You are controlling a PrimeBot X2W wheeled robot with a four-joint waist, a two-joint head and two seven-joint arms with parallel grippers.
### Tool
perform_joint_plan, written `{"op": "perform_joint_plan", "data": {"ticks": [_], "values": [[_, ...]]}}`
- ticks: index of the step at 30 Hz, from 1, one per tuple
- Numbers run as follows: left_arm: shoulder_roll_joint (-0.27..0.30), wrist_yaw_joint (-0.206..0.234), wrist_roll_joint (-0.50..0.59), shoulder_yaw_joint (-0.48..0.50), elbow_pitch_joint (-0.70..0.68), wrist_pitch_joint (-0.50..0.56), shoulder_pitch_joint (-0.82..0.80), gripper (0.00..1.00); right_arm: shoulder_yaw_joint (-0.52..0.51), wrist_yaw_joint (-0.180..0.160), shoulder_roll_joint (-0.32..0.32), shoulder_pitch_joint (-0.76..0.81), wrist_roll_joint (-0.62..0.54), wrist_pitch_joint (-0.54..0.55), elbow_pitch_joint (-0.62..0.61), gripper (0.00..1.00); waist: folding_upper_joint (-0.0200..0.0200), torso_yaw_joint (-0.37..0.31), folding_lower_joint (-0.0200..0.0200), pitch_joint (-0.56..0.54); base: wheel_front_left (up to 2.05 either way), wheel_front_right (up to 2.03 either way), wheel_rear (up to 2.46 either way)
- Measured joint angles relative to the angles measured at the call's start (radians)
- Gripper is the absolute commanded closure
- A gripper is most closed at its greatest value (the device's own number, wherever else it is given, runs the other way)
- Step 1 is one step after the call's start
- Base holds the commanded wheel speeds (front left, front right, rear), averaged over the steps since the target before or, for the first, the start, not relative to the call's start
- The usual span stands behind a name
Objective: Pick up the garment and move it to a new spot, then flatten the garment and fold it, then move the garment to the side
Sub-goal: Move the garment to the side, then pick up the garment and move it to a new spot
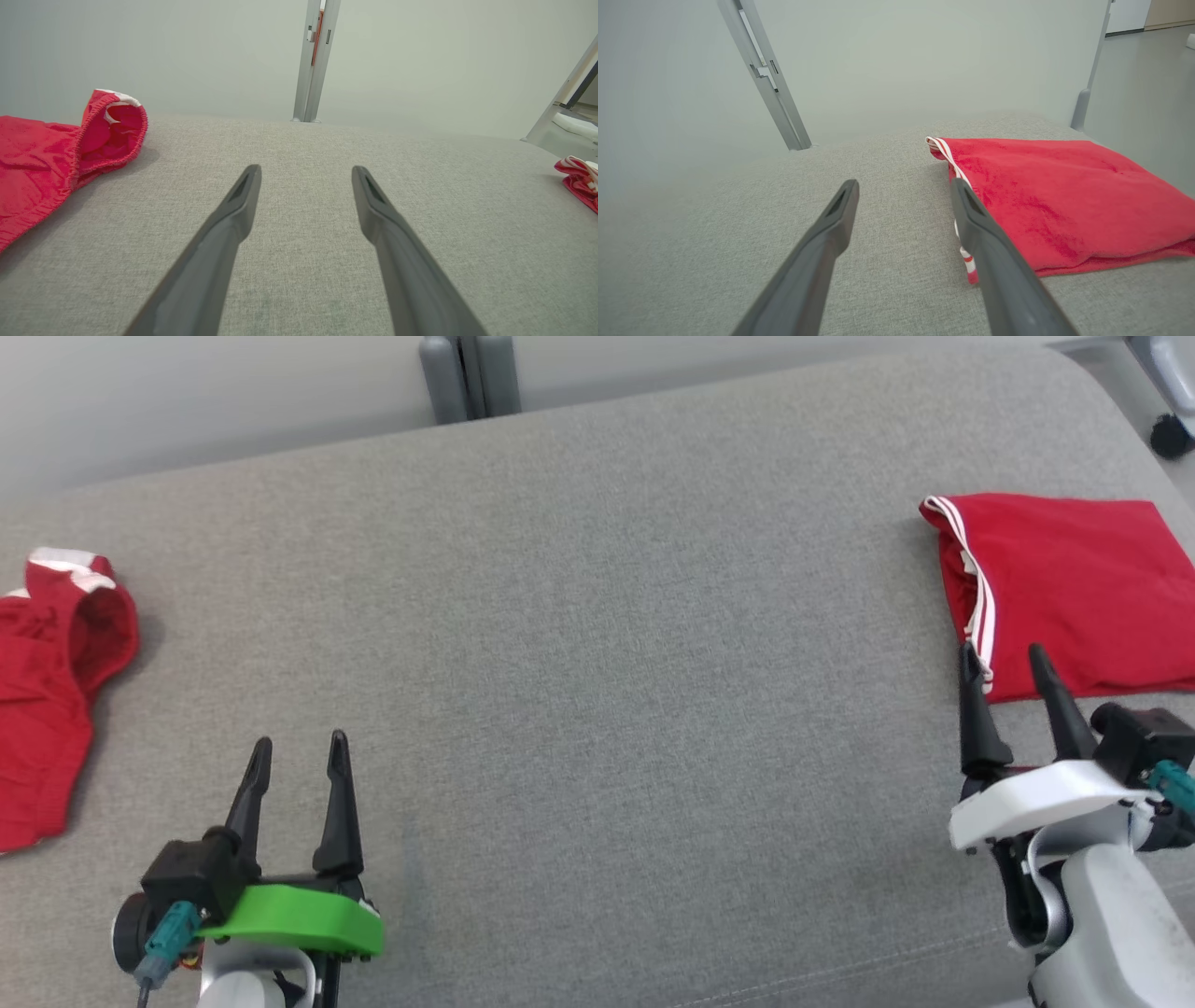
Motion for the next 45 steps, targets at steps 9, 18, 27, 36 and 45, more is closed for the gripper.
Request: {"op": "perform_joint_plan", "data": {"ticks": [9,18,27,36,45], "values": [[-0.001,-0.005,0.0,-0.003,0.019,0.0,0.103,0.0,0.019,0.0,0.056,0.154,-0.034,0.022,-0.076,0.0,0.0,0.057,0.0,-0.141,0.0,0.0,0.0],[-0.002,-0.01,0.008,0.002,0.004,0.0,0.129,0.0,-0.008,0.0,0.084,0.231,-0.095,0.034,-0.087,0.0,0.0,0.118,0.0,-0.183,0.0,0.0,0.0],[-0.002,-0.013,0.002,0.0,0.001,0.0,0.13,0.0,-0.037,0.0,0.099,0.238,-0.125,0.035,-0.102,0.0,0.0,0.126,0.0,-0.174,0.0,0.0,0.0],[-0.002,-0.013,-0.003,0.0,0.001,0.0,0.129,0.0,-0.038,0.0,0.107,0.244,-0.136,0.035,-0.114,0.0,0.0,0.126,0.0,-0.176,0.0,0.0,0.0],[-0.002,-0.013,-0.011,-0.03,0.019,0.0,0.079,0.0,-0.046,0.0,0.111,0.259,-0.145,0.034,-0.134,0.0,0.0,0.189,0.0,-0.175,0.0,0.0,0.0]]}}
